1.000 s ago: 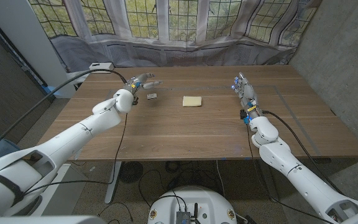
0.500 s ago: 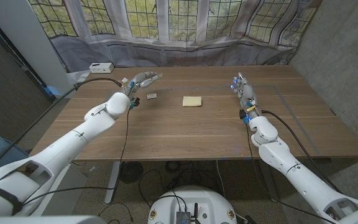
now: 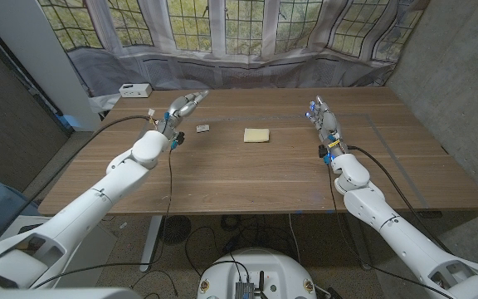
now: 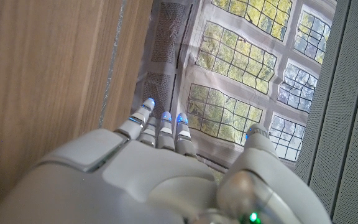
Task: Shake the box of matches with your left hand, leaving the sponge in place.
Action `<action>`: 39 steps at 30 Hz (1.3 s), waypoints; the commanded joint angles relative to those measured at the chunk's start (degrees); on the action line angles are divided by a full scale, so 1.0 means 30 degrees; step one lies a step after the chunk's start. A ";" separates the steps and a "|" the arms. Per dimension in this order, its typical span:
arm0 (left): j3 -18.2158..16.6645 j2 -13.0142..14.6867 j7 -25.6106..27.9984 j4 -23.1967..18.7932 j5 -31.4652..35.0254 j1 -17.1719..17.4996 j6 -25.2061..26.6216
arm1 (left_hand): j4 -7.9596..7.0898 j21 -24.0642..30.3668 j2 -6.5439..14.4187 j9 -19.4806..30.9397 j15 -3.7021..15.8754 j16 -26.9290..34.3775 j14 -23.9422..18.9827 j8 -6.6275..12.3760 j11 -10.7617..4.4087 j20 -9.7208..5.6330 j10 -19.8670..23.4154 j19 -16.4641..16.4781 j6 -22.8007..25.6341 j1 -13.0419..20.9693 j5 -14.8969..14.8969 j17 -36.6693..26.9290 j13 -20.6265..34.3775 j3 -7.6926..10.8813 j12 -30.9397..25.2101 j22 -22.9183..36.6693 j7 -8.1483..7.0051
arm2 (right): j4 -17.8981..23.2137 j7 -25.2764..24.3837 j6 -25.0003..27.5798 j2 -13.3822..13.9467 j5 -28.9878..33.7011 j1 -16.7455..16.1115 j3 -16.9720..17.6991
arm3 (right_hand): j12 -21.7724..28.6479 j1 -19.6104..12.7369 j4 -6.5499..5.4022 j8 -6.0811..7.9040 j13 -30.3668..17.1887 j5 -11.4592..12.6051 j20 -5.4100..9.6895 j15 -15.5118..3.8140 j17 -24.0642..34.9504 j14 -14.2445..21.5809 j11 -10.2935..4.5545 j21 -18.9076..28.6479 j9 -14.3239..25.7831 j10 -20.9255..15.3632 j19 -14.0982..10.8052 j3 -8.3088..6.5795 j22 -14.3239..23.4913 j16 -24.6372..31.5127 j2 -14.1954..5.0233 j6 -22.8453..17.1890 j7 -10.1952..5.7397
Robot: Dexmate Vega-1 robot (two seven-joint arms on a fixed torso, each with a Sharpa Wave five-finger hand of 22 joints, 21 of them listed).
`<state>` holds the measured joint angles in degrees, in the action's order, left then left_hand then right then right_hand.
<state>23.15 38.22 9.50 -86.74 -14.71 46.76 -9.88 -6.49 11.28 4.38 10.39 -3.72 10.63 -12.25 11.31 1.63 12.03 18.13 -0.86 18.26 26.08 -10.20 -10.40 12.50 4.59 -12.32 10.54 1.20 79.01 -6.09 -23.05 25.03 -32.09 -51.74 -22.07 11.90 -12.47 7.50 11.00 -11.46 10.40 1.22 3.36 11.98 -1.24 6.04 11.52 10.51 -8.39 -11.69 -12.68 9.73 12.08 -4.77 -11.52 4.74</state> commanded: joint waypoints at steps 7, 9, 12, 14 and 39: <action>-0.2110 -0.0343 -0.0760 -0.0776 -0.4165 0.2482 -0.2925 | -0.0316 0.0239 -0.0500 -0.0001 -0.0042 0.0065 0.0118 -0.0401 0.0776 0.0065 -0.0744 0.0456 -0.1073 -0.1148 -0.0286 -0.0012 -0.0075 -0.0686 0.0158 0.0070 -0.0213 | 0.0168 -0.0099 -0.0198 0.0155 0.0705 0.0136 -0.0220 | -0.0061 -0.0008 0.0071 -0.0051 0.0009 -0.0042 -0.0069 0.0021 0.0054 0.0163 0.0101 0.0026 0.0054 0.0005 -0.0117 0.0051 0.0032 0.0075 0.0098 0.0177 -0.0237; -0.2177 -0.0535 -0.1111 -0.0408 -0.4518 0.2489 -0.3399 | -0.0332 0.0301 -0.0607 -0.0008 -0.0176 -0.0011 0.0387 -0.0518 0.0950 -0.0036 -0.1044 0.0706 -0.1754 -0.1379 -0.0370 -0.0009 -0.0111 -0.0842 0.0229 0.0046 -0.0136 | 0.0145 -0.0319 -0.0375 0.0152 0.1116 0.0149 -0.0302 | -0.0108 0.0025 0.0054 -0.0082 0.0019 -0.0042 -0.0096 0.0034 0.0058 0.0187 0.0092 0.0018 0.0053 0.0112 -0.0143 0.0071 0.0032 0.0075 0.0120 0.0282 -0.0631; -0.2160 -0.0873 -0.1734 0.0364 -0.4857 0.2347 -0.4273 | -0.0283 0.0403 -0.0678 -0.0017 -0.0458 -0.0076 0.0817 -0.0536 0.1259 -0.0476 -0.1717 0.1222 -0.2817 -0.1608 -0.0514 0.0002 -0.0162 -0.1013 0.0371 -0.0003 0.0054 | 0.0445 -0.0615 -0.0170 0.0254 0.1391 0.0055 -0.0347 | -0.0099 0.0089 0.0014 -0.0089 0.0029 -0.0040 -0.0199 0.0045 0.0071 0.0319 -0.0004 0.0056 0.0052 0.0084 -0.0285 0.0089 0.0032 0.0122 0.0123 0.0337 -0.0858; -0.2141 -0.1021 -0.2124 0.0651 -0.5197 0.2284 -0.4495 | -0.0210 0.0557 -0.0690 -0.0019 -0.0553 -0.0060 0.1046 -0.0566 0.1314 -0.0450 -0.2306 0.1924 -0.3670 -0.1693 -0.0608 0.0005 -0.0190 -0.1101 0.0444 -0.0039 0.0336 | 0.0742 -0.0707 0.0023 0.0346 0.1412 -0.0042 -0.0344 | -0.0103 0.0098 0.0015 -0.0094 0.0033 -0.0039 -0.0266 0.0074 0.0068 0.0352 -0.0002 0.0069 0.0051 0.0091 -0.0340 0.0096 0.0033 0.0126 0.0143 0.0367 -0.0932; -0.1680 -0.2071 -0.0533 0.0978 -0.4697 0.2539 -0.4168 | 0.0157 0.0069 -0.0633 -0.0053 -0.1196 -0.0086 0.2684 -0.0208 0.2050 -0.2892 -0.3822 0.1769 -0.5140 -0.1721 -0.0943 0.0034 -0.0306 -0.1352 0.0319 -0.0132 0.2485 | -0.0136 0.0019 -0.0091 0.0319 0.1313 0.0414 -0.0544 | -0.0098 0.0161 0.0023 0.0001 0.0089 -0.0002 -0.0192 -0.0061 0.0031 0.0316 -0.0107 -0.0082 0.0037 0.0105 -0.0235 0.0132 0.0043 0.0007 0.0248 0.0275 -0.0891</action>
<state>17.75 31.85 6.52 -83.06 -29.45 53.64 -24.07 -6.01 11.54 2.35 10.12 -7.35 10.35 -4.07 10.20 7.46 3.77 6.53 4.11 2.38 21.04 -12.86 -10.11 11.44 0.79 -11.20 10.12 7.05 79.26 -5.67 -23.33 26.28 -28.08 -50.21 -23.62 11.44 -11.93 7.46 10.78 -11.19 10.40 0.40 3.59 11.98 -0.40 6.12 11.52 10.51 -7.88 -12.50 -12.22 9.73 12.08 -4.23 -10.55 2.63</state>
